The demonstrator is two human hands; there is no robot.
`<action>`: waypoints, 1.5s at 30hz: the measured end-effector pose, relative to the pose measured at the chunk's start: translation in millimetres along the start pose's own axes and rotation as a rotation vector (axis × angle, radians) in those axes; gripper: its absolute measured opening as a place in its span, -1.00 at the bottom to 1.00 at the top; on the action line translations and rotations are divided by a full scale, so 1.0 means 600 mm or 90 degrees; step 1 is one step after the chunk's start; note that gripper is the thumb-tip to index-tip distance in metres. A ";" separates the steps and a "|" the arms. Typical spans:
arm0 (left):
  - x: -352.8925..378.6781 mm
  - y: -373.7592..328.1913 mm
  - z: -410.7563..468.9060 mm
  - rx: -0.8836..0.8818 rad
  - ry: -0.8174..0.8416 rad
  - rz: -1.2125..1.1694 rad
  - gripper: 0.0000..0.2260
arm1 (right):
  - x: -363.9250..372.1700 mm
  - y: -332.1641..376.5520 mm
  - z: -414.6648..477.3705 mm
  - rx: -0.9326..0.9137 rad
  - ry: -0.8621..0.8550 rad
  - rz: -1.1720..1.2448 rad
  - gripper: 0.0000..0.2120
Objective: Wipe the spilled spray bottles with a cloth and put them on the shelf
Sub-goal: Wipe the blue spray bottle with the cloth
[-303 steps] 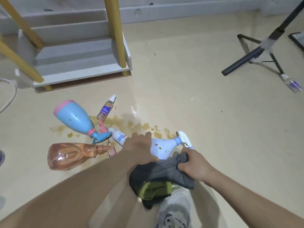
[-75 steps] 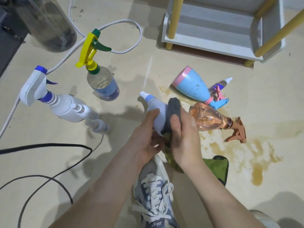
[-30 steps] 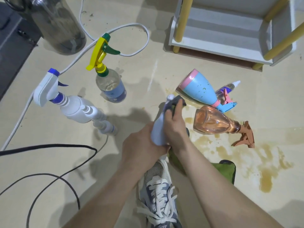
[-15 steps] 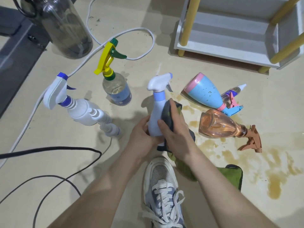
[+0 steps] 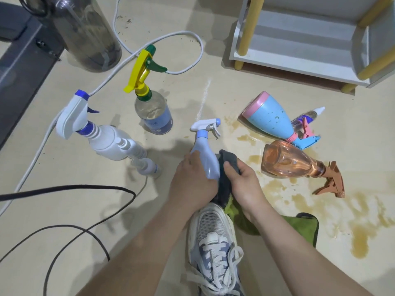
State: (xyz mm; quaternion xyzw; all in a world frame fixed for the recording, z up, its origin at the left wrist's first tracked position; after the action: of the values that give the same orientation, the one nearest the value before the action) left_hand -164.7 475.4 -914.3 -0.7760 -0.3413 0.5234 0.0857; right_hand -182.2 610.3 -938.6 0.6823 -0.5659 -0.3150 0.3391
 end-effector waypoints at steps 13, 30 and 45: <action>-0.019 -0.028 -0.067 -0.067 0.097 -0.674 -0.48 | 0.037 0.096 -0.016 -0.020 0.060 0.047 -0.41; -0.064 -0.054 -0.039 -0.035 -0.031 -0.649 -0.80 | 0.076 0.151 -0.160 -0.413 -0.001 -0.321 -0.54; -0.095 -0.074 -0.046 -0.004 -0.077 -0.670 -0.83 | 0.046 0.173 -0.144 -0.318 -0.103 -0.214 -0.54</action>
State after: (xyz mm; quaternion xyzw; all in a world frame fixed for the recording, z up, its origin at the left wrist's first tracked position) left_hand -172.8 479.7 -837.4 -0.4684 -0.6908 0.4519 0.3148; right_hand -165.6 579.0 -805.6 0.6346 -0.3754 -0.5492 0.3934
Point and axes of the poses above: each hand's wrist, its own z-axis towards the middle knuckle, its own x-axis out of the palm, y = z × x, the point moved 8 cm from there along z, towards the middle knuckle, and after that the axes turned 2 degrees about -y, right-handed, at the moved point
